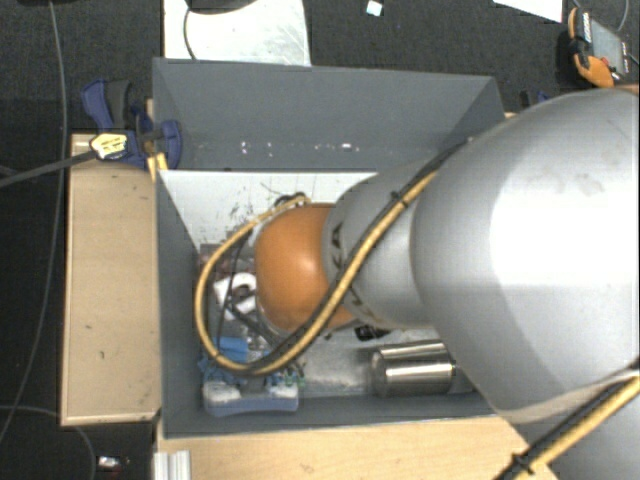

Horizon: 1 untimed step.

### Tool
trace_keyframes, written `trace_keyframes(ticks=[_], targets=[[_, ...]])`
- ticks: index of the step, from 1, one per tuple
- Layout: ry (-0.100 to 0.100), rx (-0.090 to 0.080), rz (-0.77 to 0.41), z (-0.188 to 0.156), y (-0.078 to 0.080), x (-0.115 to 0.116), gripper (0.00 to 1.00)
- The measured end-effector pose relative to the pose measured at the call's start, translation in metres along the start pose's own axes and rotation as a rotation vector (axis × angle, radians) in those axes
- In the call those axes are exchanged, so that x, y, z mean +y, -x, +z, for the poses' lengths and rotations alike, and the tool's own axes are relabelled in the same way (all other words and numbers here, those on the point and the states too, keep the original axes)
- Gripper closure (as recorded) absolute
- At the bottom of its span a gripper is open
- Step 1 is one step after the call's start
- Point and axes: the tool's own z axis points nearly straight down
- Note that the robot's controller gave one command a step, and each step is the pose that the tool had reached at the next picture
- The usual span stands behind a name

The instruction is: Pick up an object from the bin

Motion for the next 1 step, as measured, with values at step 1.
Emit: trace_keyframes(ticks=[1], targets=[[0.000, 0.000, 0.000, -0.0002, -0.0001, 0.0000, 1.00]])
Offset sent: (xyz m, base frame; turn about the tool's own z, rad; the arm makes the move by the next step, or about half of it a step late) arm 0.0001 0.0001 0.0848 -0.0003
